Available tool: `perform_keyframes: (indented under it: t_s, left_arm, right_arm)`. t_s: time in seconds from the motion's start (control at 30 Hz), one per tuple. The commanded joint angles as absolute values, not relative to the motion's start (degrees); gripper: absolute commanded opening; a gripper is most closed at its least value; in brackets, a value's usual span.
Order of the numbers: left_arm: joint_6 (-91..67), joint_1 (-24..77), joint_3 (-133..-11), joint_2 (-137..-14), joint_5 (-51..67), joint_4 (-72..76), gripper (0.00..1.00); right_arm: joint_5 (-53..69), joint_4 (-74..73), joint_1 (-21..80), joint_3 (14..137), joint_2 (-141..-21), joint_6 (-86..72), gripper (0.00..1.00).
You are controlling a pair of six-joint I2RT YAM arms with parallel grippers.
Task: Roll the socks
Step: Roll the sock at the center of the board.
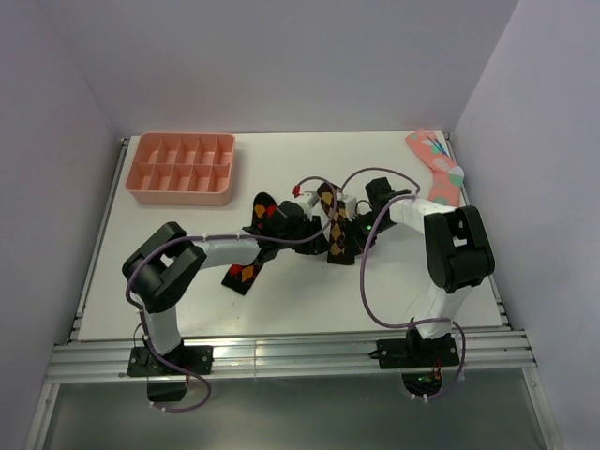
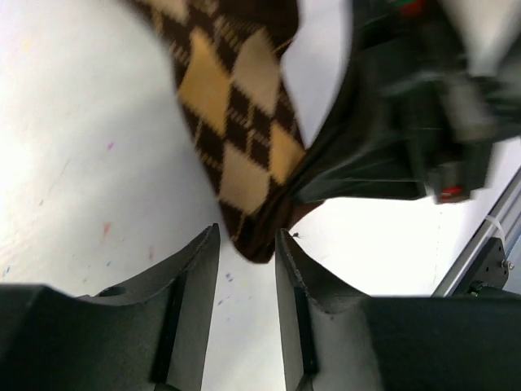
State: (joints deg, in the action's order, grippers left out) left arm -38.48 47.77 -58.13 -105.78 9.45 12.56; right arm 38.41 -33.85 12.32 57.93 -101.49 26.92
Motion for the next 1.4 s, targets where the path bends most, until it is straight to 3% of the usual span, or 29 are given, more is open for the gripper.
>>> perform_keyframes:
  t_s: [0.0,0.33,0.73,1.37]
  left_arm:
    - [-33.2,48.9,-56.6,-102.8,6.9,22.0,0.4]
    - [-22.1,49.8,-50.8,-105.2,10.2,34.3,0.41]
    - [-14.2,51.1,-51.1,-106.7,15.4,34.0,0.55]
    - [-11.6,51.6,-51.7,-110.7,16.0,36.2,0.57]
  right_arm:
    - [34.5,-38.3,12.1,59.3,-102.2,25.3,0.0]
    - [30.7,-40.1,11.9,60.9,-103.9,23.1,0.0]
    - [29.0,-43.8,11.5,63.5,-106.8,21.1,0.0]
    - [28.6,-46.1,11.0,66.3,-109.4,18.3,0.0]
